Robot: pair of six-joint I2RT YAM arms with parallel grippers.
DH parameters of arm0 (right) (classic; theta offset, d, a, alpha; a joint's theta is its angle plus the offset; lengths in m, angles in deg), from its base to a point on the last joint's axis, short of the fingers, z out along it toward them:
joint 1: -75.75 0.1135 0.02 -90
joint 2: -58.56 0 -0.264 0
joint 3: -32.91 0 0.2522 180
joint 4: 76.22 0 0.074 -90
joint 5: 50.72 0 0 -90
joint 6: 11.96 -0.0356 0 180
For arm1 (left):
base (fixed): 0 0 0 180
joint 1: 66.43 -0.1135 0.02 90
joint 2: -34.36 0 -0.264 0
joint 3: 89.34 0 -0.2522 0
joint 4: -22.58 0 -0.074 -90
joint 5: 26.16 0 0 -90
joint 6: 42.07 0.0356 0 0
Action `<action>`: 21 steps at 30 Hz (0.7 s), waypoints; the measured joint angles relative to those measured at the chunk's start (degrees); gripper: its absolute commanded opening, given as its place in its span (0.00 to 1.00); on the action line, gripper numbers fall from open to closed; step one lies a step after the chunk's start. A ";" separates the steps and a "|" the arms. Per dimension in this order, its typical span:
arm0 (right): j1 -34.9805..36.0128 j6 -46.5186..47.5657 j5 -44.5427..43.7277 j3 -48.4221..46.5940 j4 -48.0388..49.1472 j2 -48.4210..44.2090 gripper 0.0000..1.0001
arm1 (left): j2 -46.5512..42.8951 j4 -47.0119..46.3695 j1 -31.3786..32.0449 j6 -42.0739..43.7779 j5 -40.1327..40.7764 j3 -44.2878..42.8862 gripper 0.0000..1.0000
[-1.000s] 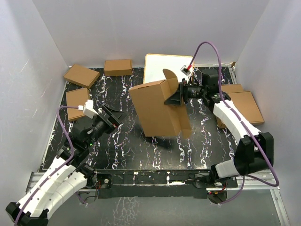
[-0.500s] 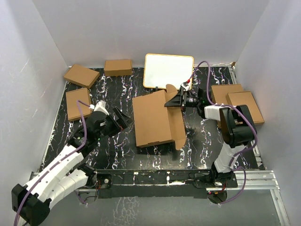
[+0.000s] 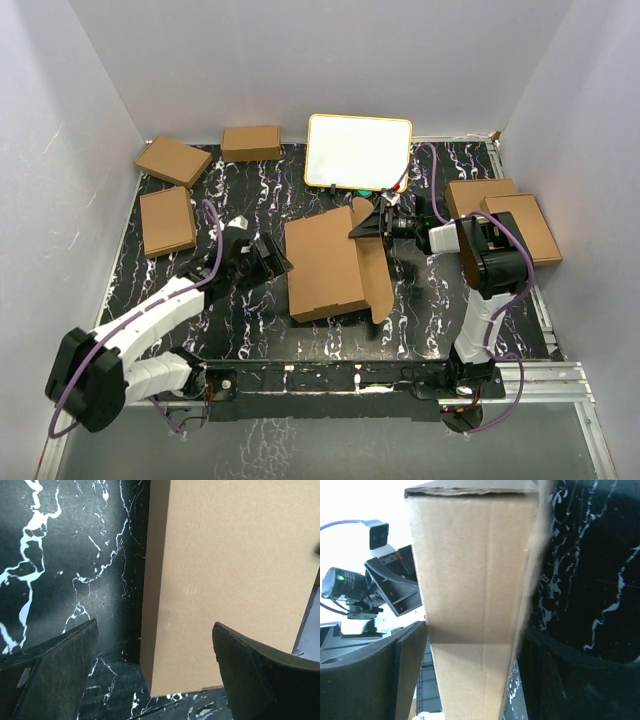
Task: Fold the paper box
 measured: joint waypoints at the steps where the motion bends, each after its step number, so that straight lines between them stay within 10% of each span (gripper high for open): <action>1: 0.00 1.44 -0.15 -0.09 -1.14 0.17 0.82 | 1.57 -0.68 0.00 0.17 -0.37 -0.22 0.94; 8: 0.07 14.23 -4.50 -2.75 -15.02 0.70 0.98 | 11.63 -2.97 -0.04 1.90 -1.99 -3.41 0.94; 21: -1.11 36.35 -26.29 -10.93 -40.87 -4.39 0.99 | 15.72 -2.03 -0.04 5.84 -1.11 -7.28 0.94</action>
